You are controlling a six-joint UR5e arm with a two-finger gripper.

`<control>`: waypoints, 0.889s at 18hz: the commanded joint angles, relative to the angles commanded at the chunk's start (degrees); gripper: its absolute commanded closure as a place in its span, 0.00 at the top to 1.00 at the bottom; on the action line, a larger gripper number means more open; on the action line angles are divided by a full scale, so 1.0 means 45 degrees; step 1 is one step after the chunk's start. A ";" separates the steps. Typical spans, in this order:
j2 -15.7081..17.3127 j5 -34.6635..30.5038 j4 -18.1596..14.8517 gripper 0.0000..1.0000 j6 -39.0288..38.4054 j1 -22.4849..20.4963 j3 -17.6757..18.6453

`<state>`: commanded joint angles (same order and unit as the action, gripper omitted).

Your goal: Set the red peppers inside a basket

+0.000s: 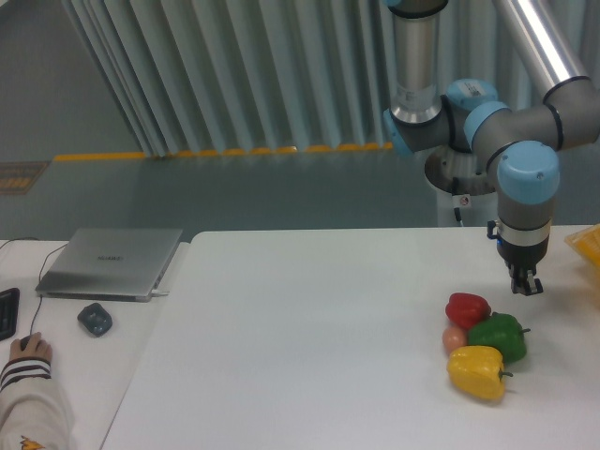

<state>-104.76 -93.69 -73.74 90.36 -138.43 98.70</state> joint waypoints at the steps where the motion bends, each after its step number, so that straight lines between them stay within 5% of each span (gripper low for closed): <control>1: -0.0059 0.0000 0.0000 0.03 -0.0138 0.0098 -0.0117; 16: -0.0626 0.0000 0.0020 0.03 -0.1116 0.0548 -0.1075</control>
<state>-107.58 -93.69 -73.65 85.34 -135.97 93.87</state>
